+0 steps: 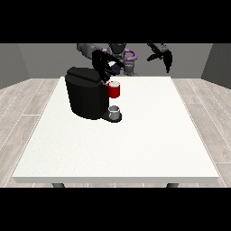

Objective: Insert the coffee pod into the coffee machine and close the lid

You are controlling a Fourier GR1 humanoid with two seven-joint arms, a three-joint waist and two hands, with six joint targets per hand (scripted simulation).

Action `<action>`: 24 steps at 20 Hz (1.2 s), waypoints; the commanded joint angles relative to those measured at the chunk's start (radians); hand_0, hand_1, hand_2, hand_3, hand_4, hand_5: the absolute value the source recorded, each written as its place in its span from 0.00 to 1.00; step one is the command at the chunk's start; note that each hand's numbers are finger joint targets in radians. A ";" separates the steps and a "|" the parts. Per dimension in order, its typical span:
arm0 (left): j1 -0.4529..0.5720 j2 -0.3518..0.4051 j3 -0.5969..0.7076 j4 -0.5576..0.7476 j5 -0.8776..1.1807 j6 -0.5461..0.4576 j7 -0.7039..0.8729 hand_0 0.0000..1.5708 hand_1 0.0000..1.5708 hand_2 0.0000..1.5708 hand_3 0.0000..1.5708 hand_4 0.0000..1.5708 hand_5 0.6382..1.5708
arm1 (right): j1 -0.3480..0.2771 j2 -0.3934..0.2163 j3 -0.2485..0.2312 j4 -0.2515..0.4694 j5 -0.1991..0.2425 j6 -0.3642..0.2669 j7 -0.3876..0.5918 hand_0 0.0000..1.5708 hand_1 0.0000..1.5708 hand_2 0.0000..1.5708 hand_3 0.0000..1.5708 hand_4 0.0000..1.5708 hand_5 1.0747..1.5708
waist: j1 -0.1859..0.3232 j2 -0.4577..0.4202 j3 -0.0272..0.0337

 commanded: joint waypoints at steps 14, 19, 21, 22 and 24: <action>-0.140 -0.028 -0.057 0.004 -0.004 -0.033 -0.017 0.00 0.00 0.00 0.00 0.25 1.00 | -0.159 -0.058 0.004 -0.221 0.014 0.054 0.089 0.00 0.00 0.00 0.00 0.00 1.00 | 0.258 0.140 -0.0264; -0.162 -0.059 -0.091 0.003 -0.006 -0.040 0.001 0.00 0.00 0.00 0.00 0.22 1.00 | -0.141 -0.074 -0.039 -0.273 0.000 0.066 0.131 0.00 0.00 0.00 0.00 0.00 1.00 | 0.305 0.166 -0.0240; -0.195 -0.046 -0.090 0.001 -0.004 -0.055 -0.017 0.00 0.00 0.00 0.00 0.00 1.00 | -0.142 -0.079 -0.061 -0.298 0.004 0.048 0.152 0.00 0.00 0.00 0.00 0.00 1.00 | 0.335 0.206 -0.0244; -0.188 -0.035 -0.083 0.003 0.003 -0.066 -0.019 0.00 0.00 0.00 0.00 0.14 1.00 | -0.140 -0.081 -0.088 -0.292 -0.017 0.042 0.140 0.00 0.00 0.00 0.00 0.00 1.00 | 0.343 0.209 -0.0240; -0.222 -0.065 -0.102 -0.007 -0.007 -0.046 0.012 0.00 0.00 0.00 0.00 0.18 1.00 | -0.163 -0.076 -0.075 -0.287 -0.011 0.044 0.111 0.00 0.00 0.00 0.00 0.03 1.00 | 0.347 0.226 -0.0256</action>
